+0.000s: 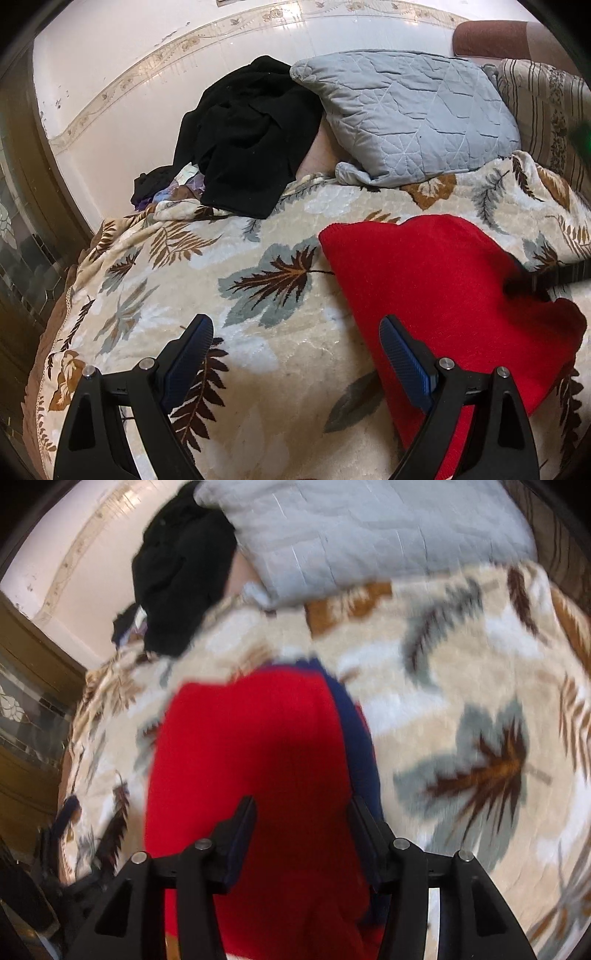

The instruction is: Fold small clothes

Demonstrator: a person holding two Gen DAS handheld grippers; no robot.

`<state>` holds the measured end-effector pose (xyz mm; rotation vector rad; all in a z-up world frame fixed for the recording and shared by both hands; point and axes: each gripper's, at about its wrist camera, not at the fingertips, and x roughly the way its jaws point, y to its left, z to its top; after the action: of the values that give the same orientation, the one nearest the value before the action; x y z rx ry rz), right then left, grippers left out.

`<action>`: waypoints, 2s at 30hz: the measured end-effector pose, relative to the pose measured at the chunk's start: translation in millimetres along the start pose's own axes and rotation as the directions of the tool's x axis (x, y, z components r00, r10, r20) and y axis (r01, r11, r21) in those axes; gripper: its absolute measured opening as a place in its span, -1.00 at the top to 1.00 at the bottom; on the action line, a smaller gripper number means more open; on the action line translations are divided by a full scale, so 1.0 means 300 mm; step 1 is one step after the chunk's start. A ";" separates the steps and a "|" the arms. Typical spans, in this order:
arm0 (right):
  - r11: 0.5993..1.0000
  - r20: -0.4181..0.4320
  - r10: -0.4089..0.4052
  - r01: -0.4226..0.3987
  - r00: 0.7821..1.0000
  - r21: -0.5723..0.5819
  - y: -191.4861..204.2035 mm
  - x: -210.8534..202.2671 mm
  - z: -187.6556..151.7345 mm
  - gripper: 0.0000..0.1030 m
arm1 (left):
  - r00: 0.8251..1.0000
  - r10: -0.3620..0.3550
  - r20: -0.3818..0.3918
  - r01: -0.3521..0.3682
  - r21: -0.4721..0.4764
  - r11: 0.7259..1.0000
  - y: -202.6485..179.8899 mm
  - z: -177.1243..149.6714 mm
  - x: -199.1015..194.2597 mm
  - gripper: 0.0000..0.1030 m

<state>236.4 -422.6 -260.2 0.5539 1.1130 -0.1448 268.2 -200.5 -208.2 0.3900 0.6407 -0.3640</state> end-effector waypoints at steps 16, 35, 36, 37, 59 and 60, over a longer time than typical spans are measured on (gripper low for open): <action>0.998 0.105 0.062 -0.063 0.993 0.001 -0.017 -0.128 -0.113 -0.08 | 1.000 -0.001 0.016 0.001 -0.021 1.000 0.013 0.004 -0.011 -0.78; 0.998 0.213 0.050 -0.039 0.976 -0.055 0.080 -0.167 -0.098 -0.12 | 1.000 -0.009 0.020 0.010 -0.031 0.999 0.013 0.005 -0.012 -0.78; 0.998 0.211 0.055 -0.047 0.976 -0.046 0.077 -0.159 -0.094 -0.12 | 1.000 -0.009 0.020 0.010 -0.030 0.999 0.013 0.004 -0.013 -0.78; 0.998 0.209 0.058 -0.051 0.976 -0.039 0.076 -0.153 -0.091 -0.12 | 1.000 -0.009 0.021 0.009 -0.030 1.000 0.013 0.003 -0.013 -0.78; 0.988 0.167 0.107 -0.123 0.980 0.091 0.014 -0.081 -0.034 -0.13 | 1.000 -0.009 0.004 0.009 -0.027 1.000 0.011 -0.010 -0.007 -0.78; 0.987 0.173 0.112 -0.131 0.979 0.097 0.007 -0.088 -0.033 -0.13 | 1.000 -0.009 0.004 0.009 -0.025 1.000 0.010 -0.012 -0.007 -0.78</action>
<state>217.3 -420.1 -239.5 0.6926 0.9096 -0.1428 266.1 -195.9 -208.8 0.3626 0.6428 -0.3648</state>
